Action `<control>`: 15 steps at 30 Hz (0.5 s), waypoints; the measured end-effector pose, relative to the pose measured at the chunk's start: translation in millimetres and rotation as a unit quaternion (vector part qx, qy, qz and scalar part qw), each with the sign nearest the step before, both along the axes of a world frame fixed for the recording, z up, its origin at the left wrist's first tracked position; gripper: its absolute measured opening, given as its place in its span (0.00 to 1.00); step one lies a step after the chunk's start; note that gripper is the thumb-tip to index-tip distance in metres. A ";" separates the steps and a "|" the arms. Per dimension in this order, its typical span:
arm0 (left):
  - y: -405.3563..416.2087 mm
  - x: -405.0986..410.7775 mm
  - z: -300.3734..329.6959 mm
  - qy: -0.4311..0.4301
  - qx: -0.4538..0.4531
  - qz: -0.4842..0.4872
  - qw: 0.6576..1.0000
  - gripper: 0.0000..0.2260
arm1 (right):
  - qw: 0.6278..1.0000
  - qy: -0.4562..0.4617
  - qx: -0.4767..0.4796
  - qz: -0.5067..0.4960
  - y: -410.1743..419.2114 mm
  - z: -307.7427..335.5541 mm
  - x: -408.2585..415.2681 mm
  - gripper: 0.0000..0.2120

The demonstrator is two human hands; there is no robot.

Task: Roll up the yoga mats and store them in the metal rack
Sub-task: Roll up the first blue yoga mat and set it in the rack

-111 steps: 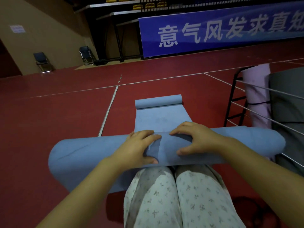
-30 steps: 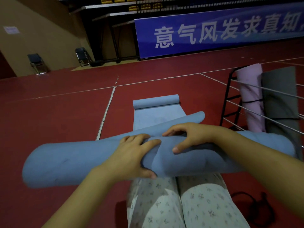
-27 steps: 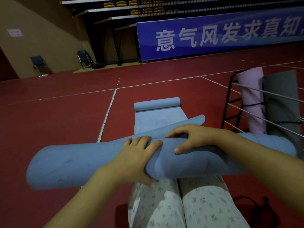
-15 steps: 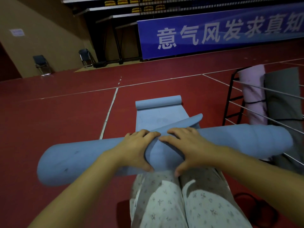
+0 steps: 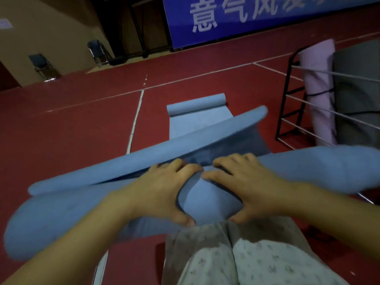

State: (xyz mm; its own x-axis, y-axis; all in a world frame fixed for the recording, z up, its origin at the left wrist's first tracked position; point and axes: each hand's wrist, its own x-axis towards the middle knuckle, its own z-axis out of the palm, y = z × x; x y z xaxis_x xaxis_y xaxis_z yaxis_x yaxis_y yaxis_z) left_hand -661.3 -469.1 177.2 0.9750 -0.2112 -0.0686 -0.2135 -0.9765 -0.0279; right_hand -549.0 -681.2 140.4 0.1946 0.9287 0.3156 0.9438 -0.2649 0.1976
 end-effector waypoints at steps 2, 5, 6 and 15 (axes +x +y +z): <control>4.6 4.1 0.2 0.048 -0.108 0.027 0.993 0.38 | 1.000 0.005 -0.020 0.003 1.3 -7.8 -1.7 0.46; 28.1 22.3 8.3 0.091 -0.228 0.128 0.961 0.29 | 0.997 0.055 -0.045 -0.002 6.1 -0.8 6.8 0.46; 39.5 27.8 9.6 0.096 -0.203 0.145 0.964 0.31 | 0.996 0.072 -0.053 0.001 6.7 1.1 9.5 0.46; 36.1 29.7 12.8 -0.042 -0.043 0.070 0.996 0.22 | 0.970 0.221 -0.100 -0.005 24.5 27.4 31.5 0.42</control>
